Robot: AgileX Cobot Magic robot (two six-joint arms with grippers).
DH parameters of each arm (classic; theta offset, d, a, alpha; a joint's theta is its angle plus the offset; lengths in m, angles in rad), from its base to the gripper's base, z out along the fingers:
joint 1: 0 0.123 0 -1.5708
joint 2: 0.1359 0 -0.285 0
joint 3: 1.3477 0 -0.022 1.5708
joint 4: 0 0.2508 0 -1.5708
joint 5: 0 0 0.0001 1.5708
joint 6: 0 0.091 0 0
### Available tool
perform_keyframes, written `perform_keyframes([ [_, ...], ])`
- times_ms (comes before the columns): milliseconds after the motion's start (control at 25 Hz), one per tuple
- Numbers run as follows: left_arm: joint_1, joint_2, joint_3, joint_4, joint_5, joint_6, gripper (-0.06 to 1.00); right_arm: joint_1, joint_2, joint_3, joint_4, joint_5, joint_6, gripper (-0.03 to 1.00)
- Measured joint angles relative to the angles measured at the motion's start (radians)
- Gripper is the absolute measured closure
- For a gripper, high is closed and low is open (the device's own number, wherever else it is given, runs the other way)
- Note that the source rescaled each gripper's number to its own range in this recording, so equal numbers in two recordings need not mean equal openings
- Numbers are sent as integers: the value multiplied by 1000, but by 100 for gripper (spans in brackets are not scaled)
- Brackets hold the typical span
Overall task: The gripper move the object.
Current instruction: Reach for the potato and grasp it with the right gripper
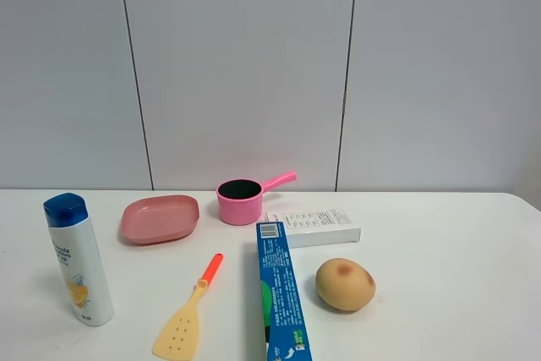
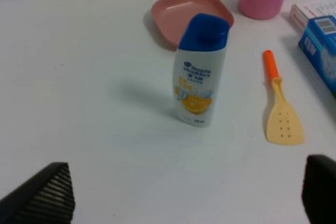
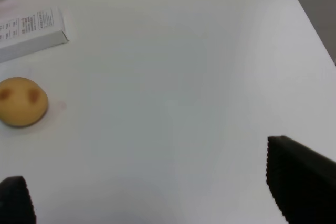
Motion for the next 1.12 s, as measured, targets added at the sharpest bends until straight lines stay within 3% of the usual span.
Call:
perform_keyframes([
  [40, 0, 0, 0, 0, 0, 0, -6, 0, 0, 0, 0, 0, 0, 4],
  [1120, 0, 0, 0, 0, 0, 0, -6, 0, 0, 0, 0, 0, 0, 4],
])
